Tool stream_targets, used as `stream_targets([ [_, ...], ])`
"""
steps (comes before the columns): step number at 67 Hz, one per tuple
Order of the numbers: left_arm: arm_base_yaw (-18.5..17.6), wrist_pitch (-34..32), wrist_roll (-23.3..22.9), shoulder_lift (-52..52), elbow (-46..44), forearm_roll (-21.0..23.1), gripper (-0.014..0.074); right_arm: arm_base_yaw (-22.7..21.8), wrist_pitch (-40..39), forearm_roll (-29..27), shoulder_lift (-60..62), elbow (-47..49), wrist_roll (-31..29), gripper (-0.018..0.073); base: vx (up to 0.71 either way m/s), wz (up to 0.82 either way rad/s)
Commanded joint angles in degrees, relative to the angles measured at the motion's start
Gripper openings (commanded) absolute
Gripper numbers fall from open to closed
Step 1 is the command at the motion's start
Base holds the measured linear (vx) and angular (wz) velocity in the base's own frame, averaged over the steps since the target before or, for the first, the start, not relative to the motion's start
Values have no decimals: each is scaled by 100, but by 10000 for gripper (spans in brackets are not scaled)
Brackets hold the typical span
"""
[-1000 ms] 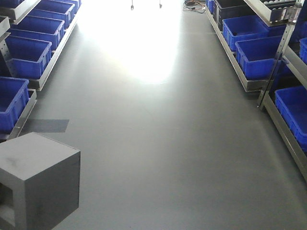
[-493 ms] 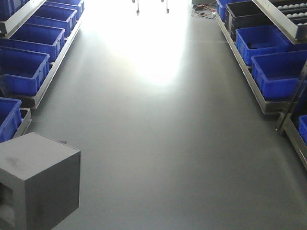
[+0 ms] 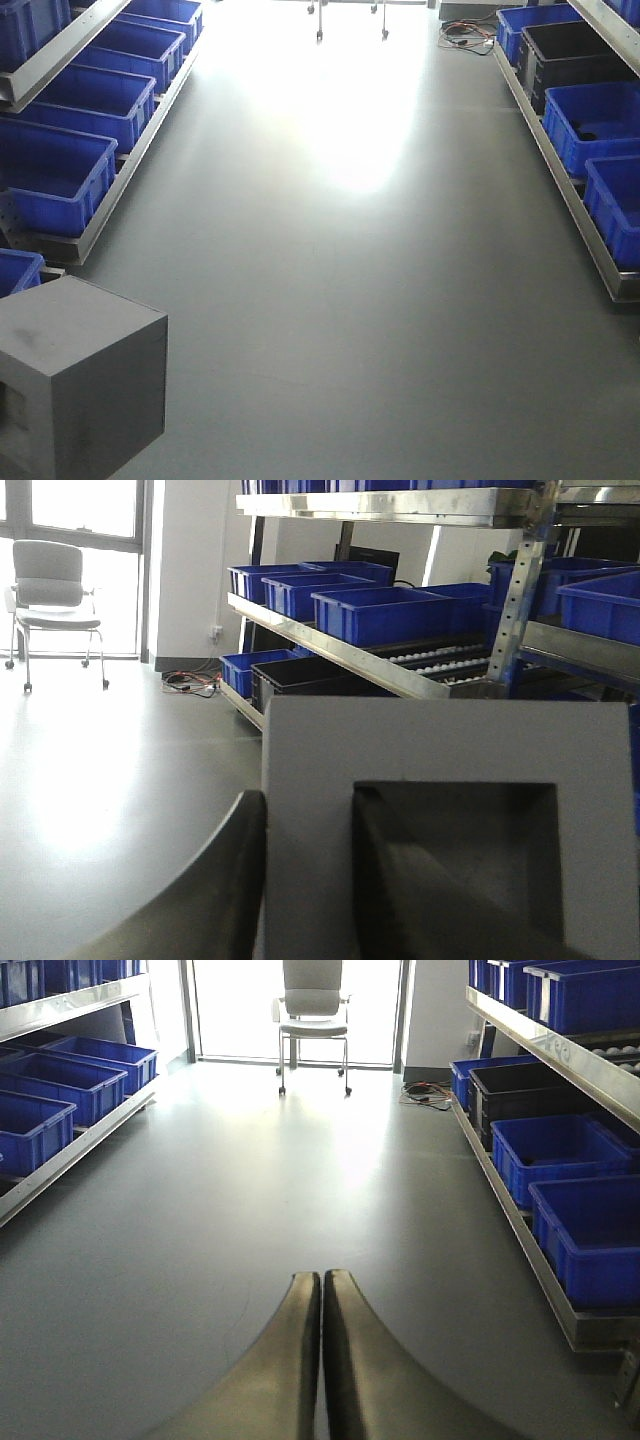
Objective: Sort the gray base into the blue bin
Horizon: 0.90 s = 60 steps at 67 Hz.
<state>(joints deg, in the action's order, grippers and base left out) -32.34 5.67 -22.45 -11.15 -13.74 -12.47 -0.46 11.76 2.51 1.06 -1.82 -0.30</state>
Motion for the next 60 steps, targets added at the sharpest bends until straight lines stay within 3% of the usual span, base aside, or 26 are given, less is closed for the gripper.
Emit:
stream_targets([
  [1, -30, -634, -39, -41, -179, 25, -7, 18, -461, 49, 43, -29, -39, -5, 49, 9],
  [32, -30, -632, -39, -41, -179, 25, -7, 11, -451, 49, 43, -29, -39, -5, 45, 18],
  [60, -30, -632, -39, -41, -179, 25, -7, 16, -452, 49, 43, -29, -39, -5, 36, 81],
])
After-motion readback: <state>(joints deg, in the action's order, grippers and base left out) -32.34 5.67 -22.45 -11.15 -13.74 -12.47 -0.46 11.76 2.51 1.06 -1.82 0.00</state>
